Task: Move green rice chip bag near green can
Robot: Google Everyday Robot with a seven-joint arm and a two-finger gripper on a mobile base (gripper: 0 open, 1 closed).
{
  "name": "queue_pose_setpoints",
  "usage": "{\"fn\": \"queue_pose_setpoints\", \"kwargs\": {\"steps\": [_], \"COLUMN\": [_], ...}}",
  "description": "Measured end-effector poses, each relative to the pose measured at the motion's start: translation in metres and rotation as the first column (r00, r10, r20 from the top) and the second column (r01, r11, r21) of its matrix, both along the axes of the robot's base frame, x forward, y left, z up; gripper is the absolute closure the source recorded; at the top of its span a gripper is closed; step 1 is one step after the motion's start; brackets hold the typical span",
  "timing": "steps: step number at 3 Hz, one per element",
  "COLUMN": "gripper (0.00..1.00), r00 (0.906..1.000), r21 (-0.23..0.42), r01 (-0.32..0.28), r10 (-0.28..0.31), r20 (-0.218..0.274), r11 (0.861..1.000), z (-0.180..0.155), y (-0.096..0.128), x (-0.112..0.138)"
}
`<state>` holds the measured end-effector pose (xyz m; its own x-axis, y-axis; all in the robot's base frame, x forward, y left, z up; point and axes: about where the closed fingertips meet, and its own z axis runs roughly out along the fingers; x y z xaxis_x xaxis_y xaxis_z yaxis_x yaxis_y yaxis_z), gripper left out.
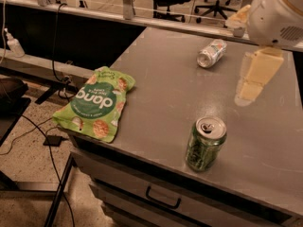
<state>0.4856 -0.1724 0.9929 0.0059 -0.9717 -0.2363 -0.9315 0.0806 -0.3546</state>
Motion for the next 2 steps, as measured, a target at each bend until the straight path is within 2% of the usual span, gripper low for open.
{"fn": "queue_pose_setpoints", "kwargs": {"steps": [1, 2], "gripper": [0.00, 0.00], "r00": [0.9771, 0.9009], "r21": [0.000, -0.037], "r01": [-0.189, -0.378], "r10": [0.188, 0.376], "r20": [0.099, 0.216], "r11": [0.982, 0.925], "z": [0.014, 0.024], "y": [0.044, 0.089], "x": [0.021, 0.025]}}
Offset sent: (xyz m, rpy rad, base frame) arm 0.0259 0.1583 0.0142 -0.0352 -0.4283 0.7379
